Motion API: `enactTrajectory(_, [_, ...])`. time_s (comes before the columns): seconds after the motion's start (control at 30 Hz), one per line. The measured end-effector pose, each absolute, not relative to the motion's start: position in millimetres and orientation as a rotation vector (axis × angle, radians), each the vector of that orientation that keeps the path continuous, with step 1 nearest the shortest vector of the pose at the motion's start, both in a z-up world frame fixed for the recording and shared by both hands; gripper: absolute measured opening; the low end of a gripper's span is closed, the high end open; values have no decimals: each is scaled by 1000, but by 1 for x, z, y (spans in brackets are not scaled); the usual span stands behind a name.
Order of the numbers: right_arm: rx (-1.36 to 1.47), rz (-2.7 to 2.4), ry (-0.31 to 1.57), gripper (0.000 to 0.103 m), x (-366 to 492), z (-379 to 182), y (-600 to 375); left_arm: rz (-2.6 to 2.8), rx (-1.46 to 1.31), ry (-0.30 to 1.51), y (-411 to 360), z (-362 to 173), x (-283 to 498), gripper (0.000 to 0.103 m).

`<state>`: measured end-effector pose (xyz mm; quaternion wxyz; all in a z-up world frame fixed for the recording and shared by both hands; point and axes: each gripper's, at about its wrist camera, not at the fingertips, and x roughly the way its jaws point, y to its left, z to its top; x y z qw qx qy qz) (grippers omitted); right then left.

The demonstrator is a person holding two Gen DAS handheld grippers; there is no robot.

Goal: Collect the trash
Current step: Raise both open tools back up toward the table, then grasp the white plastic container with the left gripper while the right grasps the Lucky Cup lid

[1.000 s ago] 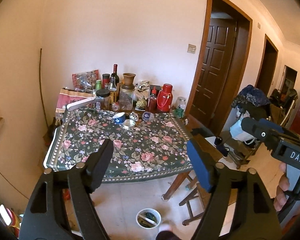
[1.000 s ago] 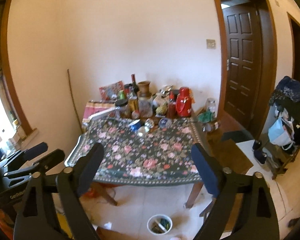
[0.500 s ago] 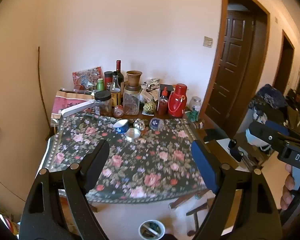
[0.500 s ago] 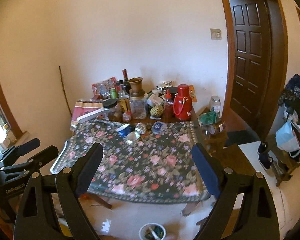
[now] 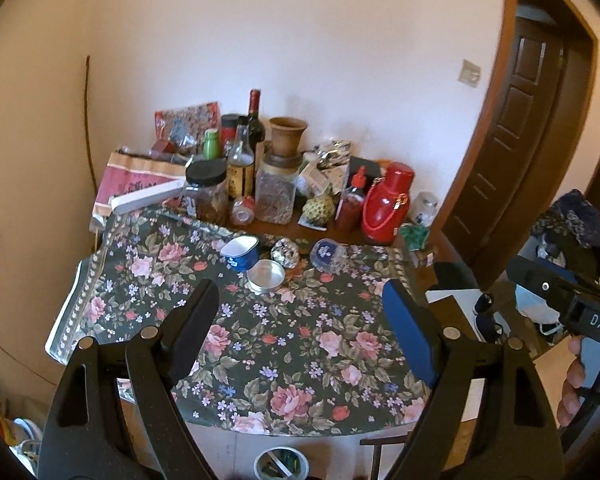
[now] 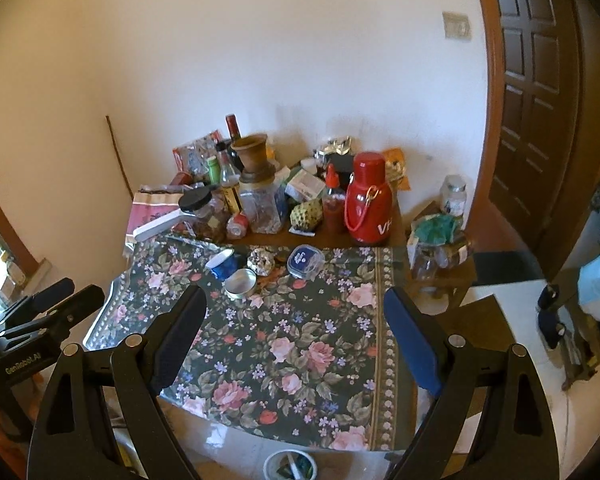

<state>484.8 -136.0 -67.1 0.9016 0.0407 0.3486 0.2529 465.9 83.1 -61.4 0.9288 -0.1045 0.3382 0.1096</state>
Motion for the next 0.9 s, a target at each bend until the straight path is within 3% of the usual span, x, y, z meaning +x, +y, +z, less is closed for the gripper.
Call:
enactTrajectory(0.53, [179,418,898,88,582,-110,-70,89,-261,847,191,-122,596,83])
enactTrajectory(0.9, [222,340,1120,88,664,-192,-10,-17,-301,1109,246,-226,687,83])
